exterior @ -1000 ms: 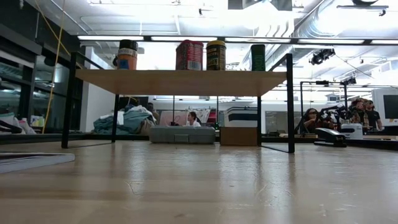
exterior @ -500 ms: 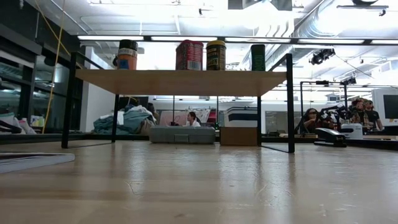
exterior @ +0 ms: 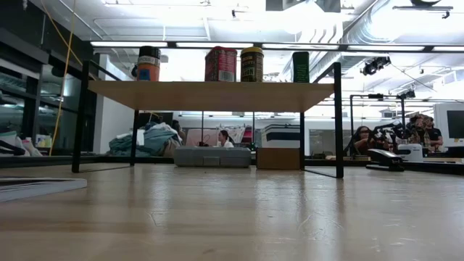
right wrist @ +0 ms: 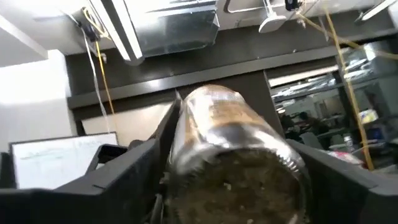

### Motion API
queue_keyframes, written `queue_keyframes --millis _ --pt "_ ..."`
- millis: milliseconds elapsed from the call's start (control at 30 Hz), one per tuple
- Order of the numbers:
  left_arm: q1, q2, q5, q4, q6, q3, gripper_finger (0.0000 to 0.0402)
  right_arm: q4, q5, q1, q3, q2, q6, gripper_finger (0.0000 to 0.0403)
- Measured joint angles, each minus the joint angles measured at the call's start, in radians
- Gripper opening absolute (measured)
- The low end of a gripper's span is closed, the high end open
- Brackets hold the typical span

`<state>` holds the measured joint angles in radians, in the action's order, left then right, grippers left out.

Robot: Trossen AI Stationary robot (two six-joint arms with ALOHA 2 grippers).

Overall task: Shelf spices
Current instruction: Remove the gold seasoning bottle from the shelf

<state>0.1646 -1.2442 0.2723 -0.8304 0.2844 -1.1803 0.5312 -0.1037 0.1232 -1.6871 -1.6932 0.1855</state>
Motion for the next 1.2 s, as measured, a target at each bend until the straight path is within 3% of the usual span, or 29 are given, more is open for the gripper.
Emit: queue_keyframes --millis 167,333,467,567,800,1200 --pt "0.000 0.064 -0.005 0.165 -0.019 -0.001 0.0271 -0.103 -0.011 0.034 -0.001 0.070 -0.049 0.0361" --pt "0.009 0.133 -0.019 0.522 -0.045 -0.017 0.0271 -0.424 0.063 0.072 -0.001 0.177 -0.108 0.0364" --pt "0.061 0.118 -0.153 0.871 0.016 -0.109 0.0271 -0.780 0.140 0.082 -0.002 0.231 -0.109 0.0365" --pt "0.081 0.063 -0.229 0.998 0.018 -0.191 0.0271 -0.962 0.183 0.067 0.000 0.233 -0.108 0.0365" --pt "0.074 -0.061 -0.419 1.084 -0.078 -0.335 0.0271 -0.964 0.189 0.011 0.000 0.210 -0.108 0.0365" --pt "0.007 -0.152 -0.399 1.020 -0.088 -0.367 0.0271 -0.918 0.196 -0.039 0.000 0.174 -0.047 0.0366"
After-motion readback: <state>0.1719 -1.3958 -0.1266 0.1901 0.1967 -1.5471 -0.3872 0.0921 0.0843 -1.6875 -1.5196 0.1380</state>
